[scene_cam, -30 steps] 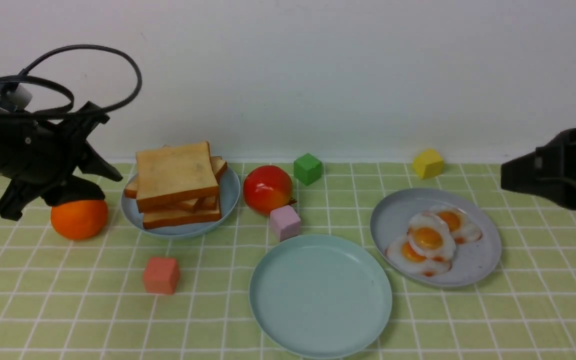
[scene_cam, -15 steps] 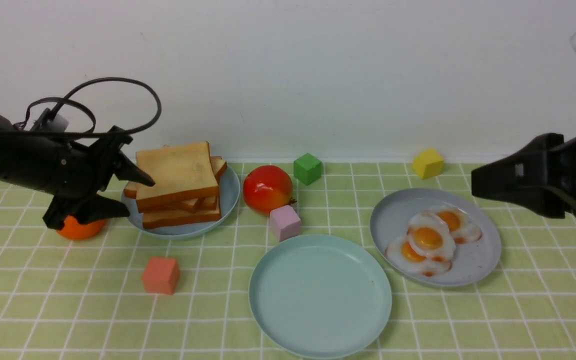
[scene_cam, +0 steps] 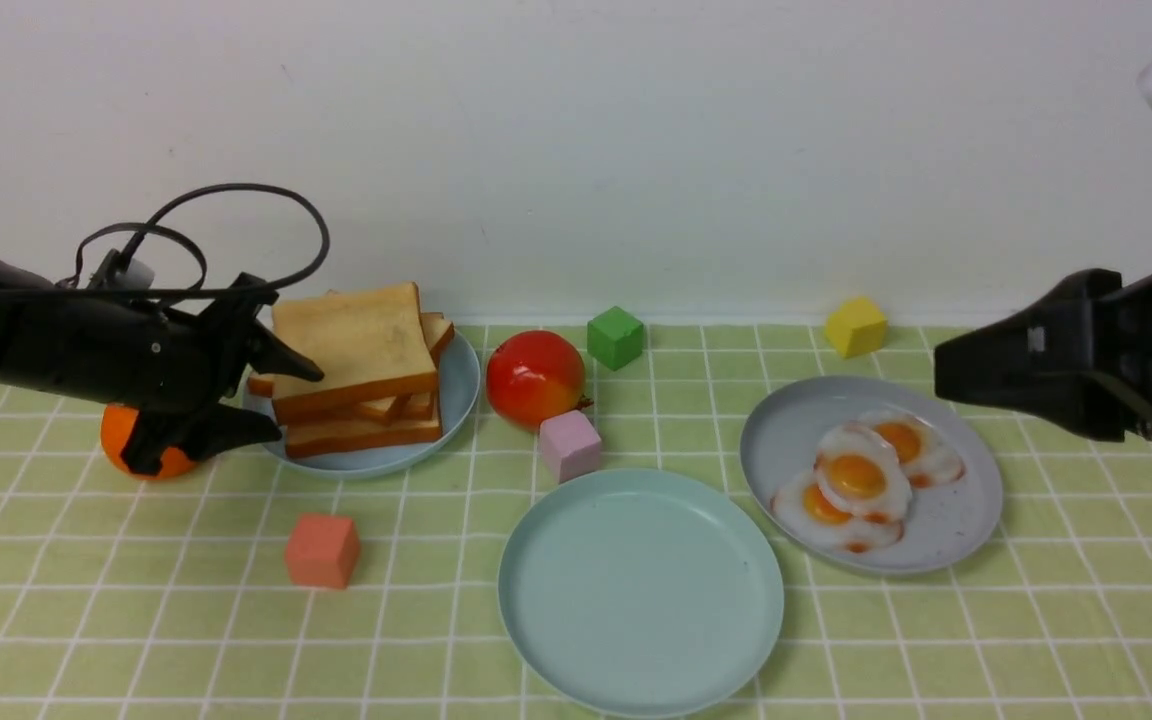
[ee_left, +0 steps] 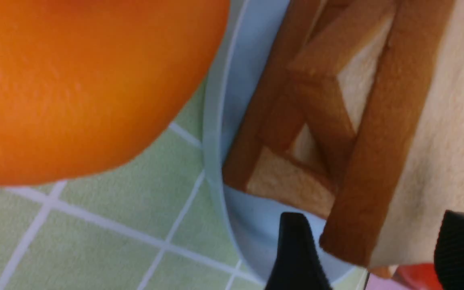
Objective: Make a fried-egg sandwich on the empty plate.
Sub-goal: Use the left arm to grab a slice of bread
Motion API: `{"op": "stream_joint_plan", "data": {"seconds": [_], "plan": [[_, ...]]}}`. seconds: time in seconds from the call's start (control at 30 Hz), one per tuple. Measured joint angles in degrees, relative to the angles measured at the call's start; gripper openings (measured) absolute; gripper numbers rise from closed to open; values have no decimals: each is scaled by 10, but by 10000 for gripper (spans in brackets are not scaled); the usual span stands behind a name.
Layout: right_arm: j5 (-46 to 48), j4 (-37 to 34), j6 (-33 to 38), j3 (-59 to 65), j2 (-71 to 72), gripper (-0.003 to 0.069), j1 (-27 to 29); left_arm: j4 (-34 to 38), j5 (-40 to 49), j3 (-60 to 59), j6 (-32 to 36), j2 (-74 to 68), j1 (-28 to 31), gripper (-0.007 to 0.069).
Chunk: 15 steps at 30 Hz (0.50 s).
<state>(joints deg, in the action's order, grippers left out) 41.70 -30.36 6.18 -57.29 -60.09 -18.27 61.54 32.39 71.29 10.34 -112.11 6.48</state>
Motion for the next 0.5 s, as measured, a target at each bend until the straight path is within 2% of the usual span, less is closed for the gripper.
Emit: {"op": "stream_joint_plan", "data": {"seconds": [0.13,0.27,0.37,0.5], "plan": [[1,-2,0,0,0,241,0,7,-18,0,1,0,0,444],[2,-4,0,0,0,241,0,9,-24,0,12,0,0,404],[2,-4,0,0,0,241,0,9,-23,0,28,0,0,340],[5,-4,0,0,0,241,0,5,-16,0,49,0,0,190]]}}
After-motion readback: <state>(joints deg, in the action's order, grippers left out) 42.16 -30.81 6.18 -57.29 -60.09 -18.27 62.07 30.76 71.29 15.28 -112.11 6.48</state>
